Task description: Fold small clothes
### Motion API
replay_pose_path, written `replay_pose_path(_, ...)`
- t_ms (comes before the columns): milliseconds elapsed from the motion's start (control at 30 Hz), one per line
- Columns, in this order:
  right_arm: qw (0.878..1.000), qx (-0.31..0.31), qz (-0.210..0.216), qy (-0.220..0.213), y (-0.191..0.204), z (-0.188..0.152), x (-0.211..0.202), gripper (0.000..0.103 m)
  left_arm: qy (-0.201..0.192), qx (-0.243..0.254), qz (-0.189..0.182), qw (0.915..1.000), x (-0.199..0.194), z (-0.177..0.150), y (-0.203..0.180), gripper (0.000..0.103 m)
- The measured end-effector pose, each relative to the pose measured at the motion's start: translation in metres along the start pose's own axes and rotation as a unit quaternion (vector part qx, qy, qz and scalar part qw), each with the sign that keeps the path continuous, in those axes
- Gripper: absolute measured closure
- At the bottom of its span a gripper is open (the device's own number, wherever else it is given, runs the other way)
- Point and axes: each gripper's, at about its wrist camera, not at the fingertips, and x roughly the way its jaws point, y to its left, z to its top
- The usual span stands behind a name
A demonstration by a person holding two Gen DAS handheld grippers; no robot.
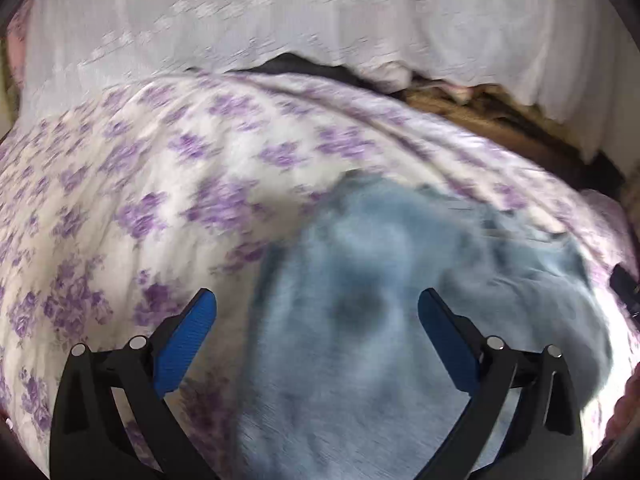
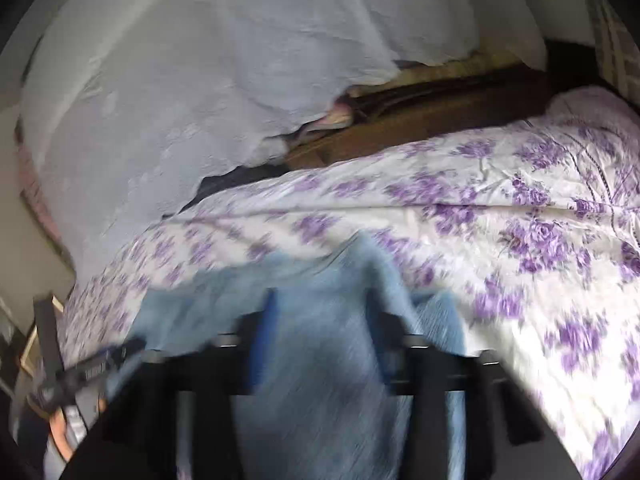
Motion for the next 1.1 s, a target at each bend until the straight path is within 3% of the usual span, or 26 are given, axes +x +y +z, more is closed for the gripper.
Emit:
replay_pose_path(67, 0.999, -0.019, -0.026, 0.044, 0.004, -0.020, 0.015, 0.052, 0.011, 0.031, 0.009, 0.9994, 0.003, -0.008, -0.014, 0.005)
replay_pose_path(100, 0.997, -0.023, -0.036, 0.065, 0.002, -0.029, 0.026, 0.052, 0.030, 0.062, 0.036, 0.9970, 0.017, -0.018, -0.023, 0.004)
replay_pose_path(167, 0.996, -0.051, -0.051, 0.054, 0.005, -0.041, 0.034, 0.051, 0.035, 0.072, 0.041, 0.9960, 0.027, -0.028, -0.025, 0.004)
replay_pose_path(300, 0.994, -0.076, -0.080, 0.010, 0.020, -0.043, 0.013, 0.051, 0.004, 0.043, 0.038, 0.9984, -0.004, -0.034, -0.013, 0.004)
replay_pose_path(367, 0.994, -0.084, -0.064, 0.000, 0.031, -0.050, -0.006, 0.049, -0.008, 0.052, 0.047, 0.9975, -0.020, -0.045, -0.016, 0.005)
replay_pose_path(433, 0.994, -0.093, -0.050, -0.008, 0.043, -0.059, -0.016, 0.037, -0.031, 0.073, 0.056, 0.9953, -0.036, -0.056, -0.024, 0.005)
replay_pose_path(500, 0.991, -0.119, -0.055, 0.011, 0.057, -0.068, -0.011, 0.022, -0.043, 0.100, 0.063, 0.9921, -0.045, -0.064, -0.036, 0.005)
replay_pose_path(567, 0.984, -0.149, -0.084, 0.054, 0.066, -0.078, 0.012, 0.013, -0.041, 0.125, 0.084, 0.9878, -0.042, -0.071, -0.047, 0.004)
replay_pose_path(633, 0.982, -0.154, -0.085, 0.062, 0.067, -0.080, 0.011, 0.010, -0.034, 0.138, 0.098, 0.9850, -0.038, -0.078, -0.050, 0.004)
replay_pose_path(700, 0.983, -0.152, -0.083, 0.059, 0.066, -0.083, 0.006, 0.009, -0.038, 0.131, 0.096, 0.9860, -0.044, -0.080, -0.046, 0.004)
replay_pose_path(867, 0.992, -0.110, -0.066, -0.005, 0.059, -0.090, -0.033, 0.009, -0.063, 0.112, 0.085, 0.9880, -0.072, -0.092, -0.035, 0.005)
replay_pose_path(1100, 0.997, -0.048, -0.057, -0.017, 0.046, -0.101, -0.057, 0.009, -0.094, 0.115, 0.083, 0.9854, -0.104, -0.106, -0.037, 0.005)
